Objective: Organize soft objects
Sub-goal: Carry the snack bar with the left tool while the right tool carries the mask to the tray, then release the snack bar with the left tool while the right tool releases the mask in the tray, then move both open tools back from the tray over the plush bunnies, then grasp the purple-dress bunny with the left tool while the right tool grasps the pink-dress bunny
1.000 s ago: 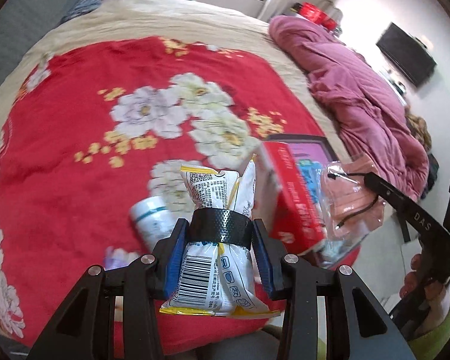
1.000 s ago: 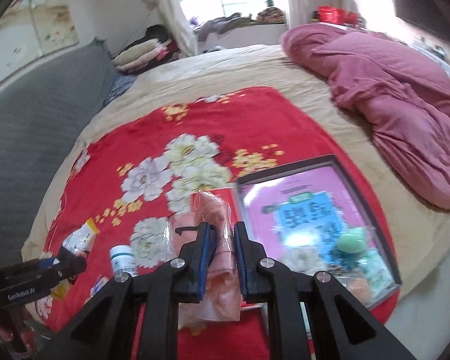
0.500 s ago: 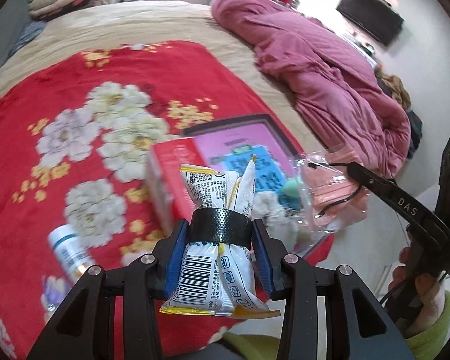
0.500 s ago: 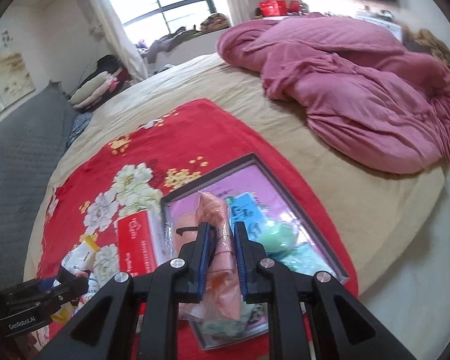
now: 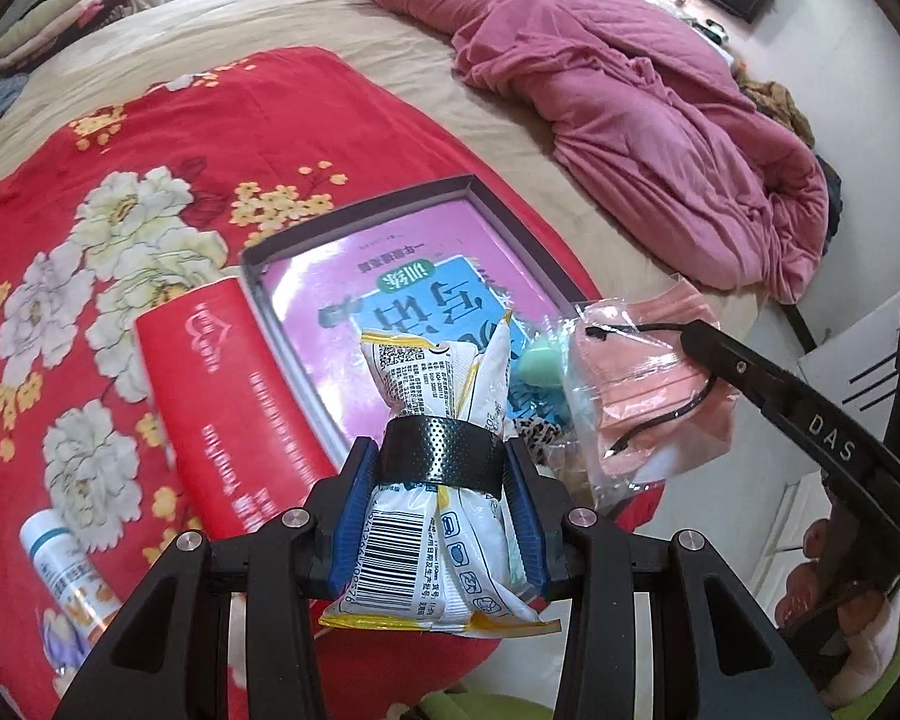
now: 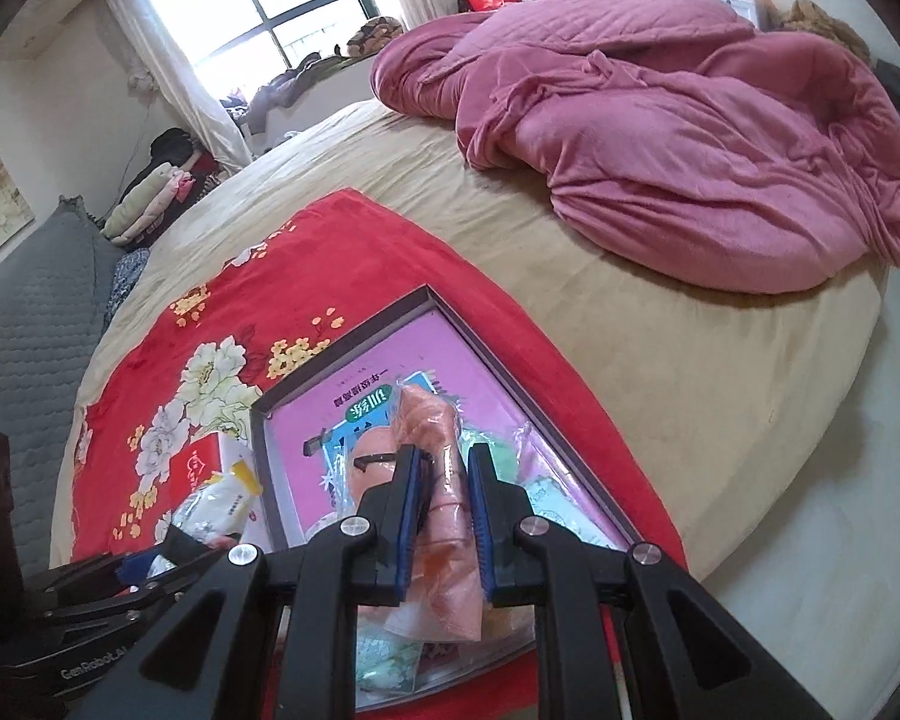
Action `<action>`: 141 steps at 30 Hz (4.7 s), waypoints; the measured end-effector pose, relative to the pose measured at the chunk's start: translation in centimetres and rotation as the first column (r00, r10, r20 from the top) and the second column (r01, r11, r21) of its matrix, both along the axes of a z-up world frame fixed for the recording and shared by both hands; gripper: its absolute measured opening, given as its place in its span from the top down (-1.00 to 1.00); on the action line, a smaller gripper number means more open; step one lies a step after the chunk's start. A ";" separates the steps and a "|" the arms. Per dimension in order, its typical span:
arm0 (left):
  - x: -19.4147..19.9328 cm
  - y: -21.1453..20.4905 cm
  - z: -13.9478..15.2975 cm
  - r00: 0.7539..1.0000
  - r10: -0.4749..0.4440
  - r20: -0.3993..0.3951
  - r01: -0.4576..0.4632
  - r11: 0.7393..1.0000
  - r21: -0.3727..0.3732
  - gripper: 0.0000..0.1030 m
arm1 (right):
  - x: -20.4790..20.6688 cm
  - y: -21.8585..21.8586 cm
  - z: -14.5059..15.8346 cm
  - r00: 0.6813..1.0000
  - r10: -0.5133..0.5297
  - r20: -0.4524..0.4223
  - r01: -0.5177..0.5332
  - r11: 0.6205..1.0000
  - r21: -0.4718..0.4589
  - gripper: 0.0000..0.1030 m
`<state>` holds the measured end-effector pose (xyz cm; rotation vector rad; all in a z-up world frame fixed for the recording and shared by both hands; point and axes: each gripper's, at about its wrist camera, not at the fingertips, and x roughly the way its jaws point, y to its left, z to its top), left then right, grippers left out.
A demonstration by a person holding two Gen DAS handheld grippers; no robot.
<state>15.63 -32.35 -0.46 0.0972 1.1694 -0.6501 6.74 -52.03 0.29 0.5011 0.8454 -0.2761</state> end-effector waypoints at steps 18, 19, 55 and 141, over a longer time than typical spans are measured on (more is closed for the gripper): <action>1.2 -3.5 -4.0 0.997 -0.054 -0.055 0.057 0.996 0.069 0.15 | 2.3 -0.3 -5.0 0.995 -0.008 -0.102 0.007 1.000 -0.006 0.64; 1.2 -3.7 -4.1 0.997 -0.061 -0.056 0.065 0.995 0.072 0.15 | 2.3 -0.4 -5.1 0.994 -0.008 -0.108 0.007 1.000 -0.008 0.64; 0.8 -3.0 -2.4 0.999 -0.048 0.011 0.047 0.993 0.110 -0.21 | 1.8 -0.2 -2.9 0.994 0.016 -0.110 -0.026 0.996 -0.090 -0.04; -6.4 34.5 -4.7 0.863 0.504 -0.036 -0.498 0.860 0.111 -0.50 | 1.1 34.9 -2.9 0.600 0.695 -0.397 -0.800 0.505 -0.326 -0.35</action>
